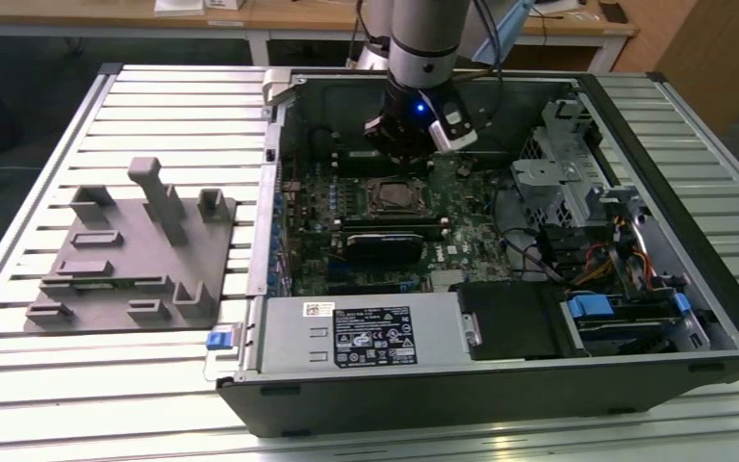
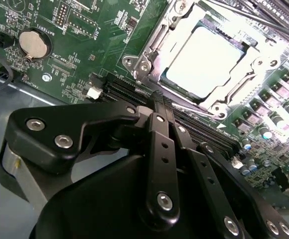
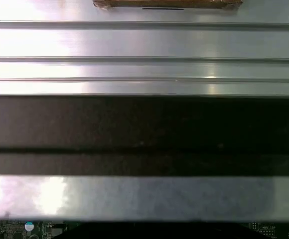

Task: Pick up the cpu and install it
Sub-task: 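Install the first cpu locking lever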

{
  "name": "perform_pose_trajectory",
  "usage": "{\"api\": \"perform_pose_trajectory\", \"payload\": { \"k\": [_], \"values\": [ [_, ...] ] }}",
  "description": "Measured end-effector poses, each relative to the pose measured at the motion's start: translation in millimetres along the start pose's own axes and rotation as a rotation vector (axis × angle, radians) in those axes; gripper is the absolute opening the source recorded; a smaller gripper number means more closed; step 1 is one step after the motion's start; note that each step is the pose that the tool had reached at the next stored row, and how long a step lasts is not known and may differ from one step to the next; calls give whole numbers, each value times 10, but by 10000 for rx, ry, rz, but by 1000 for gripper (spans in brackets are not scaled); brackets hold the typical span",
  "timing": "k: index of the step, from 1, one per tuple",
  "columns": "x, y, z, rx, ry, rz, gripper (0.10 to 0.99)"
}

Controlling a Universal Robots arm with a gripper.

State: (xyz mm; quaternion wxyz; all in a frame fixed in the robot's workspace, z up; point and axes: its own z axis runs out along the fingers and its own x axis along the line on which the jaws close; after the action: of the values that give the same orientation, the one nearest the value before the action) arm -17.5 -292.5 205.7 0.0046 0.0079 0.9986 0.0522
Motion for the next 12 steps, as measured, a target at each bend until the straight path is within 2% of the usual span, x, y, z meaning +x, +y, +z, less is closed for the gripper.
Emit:
{"api": "perform_pose_trajectory", "payload": {
  "k": [5,12],
  "values": [
    [-4,-5,46,2,0,0,106],
    [-6,-3,33,4,-1,0,106]
  ]
}}
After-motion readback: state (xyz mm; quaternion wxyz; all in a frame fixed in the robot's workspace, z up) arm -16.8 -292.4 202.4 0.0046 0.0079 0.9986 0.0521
